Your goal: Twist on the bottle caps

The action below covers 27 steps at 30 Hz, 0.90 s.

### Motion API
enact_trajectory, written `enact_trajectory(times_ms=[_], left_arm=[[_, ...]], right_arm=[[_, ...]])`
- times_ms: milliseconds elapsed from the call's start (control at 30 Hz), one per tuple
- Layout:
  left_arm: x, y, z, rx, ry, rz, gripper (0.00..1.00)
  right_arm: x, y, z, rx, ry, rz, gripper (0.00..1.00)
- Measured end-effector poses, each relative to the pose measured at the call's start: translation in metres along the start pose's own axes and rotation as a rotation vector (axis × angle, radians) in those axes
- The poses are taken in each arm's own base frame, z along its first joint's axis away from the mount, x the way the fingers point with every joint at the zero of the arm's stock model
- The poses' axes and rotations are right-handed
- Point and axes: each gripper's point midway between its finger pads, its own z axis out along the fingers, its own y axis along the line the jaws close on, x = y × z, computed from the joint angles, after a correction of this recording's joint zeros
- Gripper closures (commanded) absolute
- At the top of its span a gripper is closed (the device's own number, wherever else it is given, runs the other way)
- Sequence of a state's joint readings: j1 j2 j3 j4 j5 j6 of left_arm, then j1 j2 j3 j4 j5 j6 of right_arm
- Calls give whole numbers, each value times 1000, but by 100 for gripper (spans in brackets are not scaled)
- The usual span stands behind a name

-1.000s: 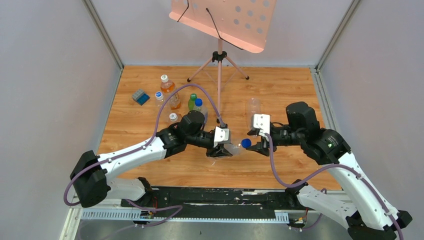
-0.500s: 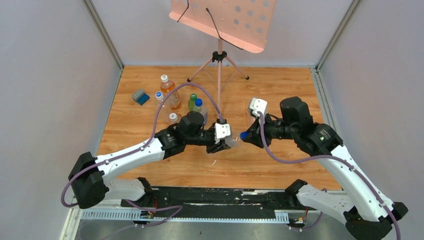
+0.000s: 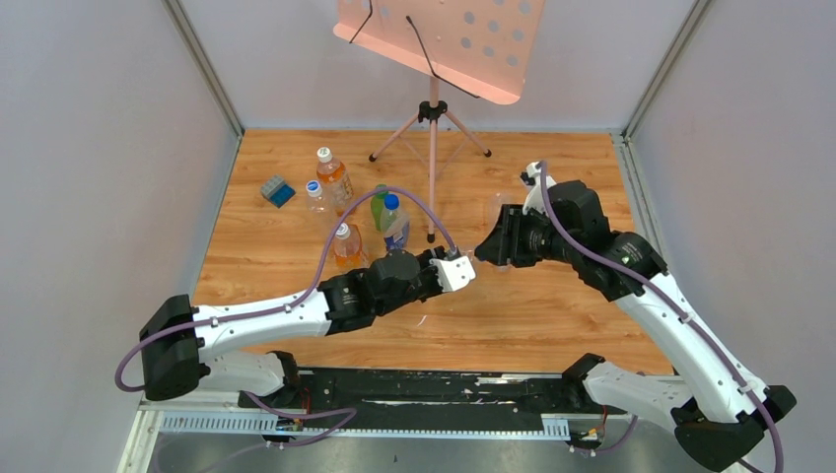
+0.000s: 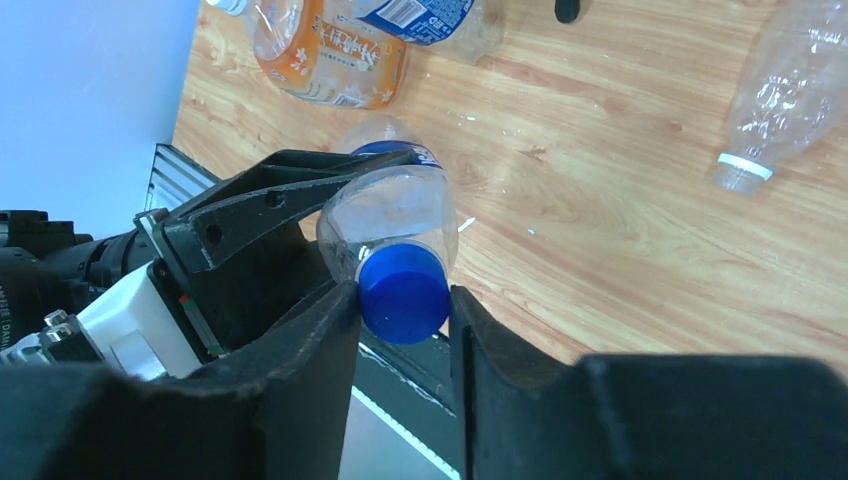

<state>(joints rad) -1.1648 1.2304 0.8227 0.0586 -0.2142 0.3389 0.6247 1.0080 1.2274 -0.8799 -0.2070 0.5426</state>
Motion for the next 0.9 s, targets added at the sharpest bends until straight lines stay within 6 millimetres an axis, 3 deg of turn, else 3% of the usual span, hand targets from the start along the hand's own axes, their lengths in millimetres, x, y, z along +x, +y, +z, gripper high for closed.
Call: enact_trajectory(times_ms=[33, 133, 367, 467, 633, 767, 900], left_arm=[[-1, 1, 0, -7, -2, 2, 96], [-1, 2, 1, 1, -7, -4, 96], [8, 0, -2, 176, -34, -80, 94], [6, -15, -10, 303, -59, -90, 93], [-4, -48, -27, 517, -96, -75, 92], [-16, -59, -35, 611, -131, -63, 91], [-15, -65, -37, 653, -128, -59, 91]], right_arm=[[-1, 0, -1, -3, -5, -14, 44], [-3, 4, -8, -47, -25, -149, 37], [-7, 16, -50, -182, -156, -672, 38], [3, 22, -61, -268, -172, -878, 38], [20, 28, -56, -384, -129, -1065, 40], [31, 31, -49, -447, -80, -1124, 43], [44, 32, -45, -492, -24, -1149, 45]])
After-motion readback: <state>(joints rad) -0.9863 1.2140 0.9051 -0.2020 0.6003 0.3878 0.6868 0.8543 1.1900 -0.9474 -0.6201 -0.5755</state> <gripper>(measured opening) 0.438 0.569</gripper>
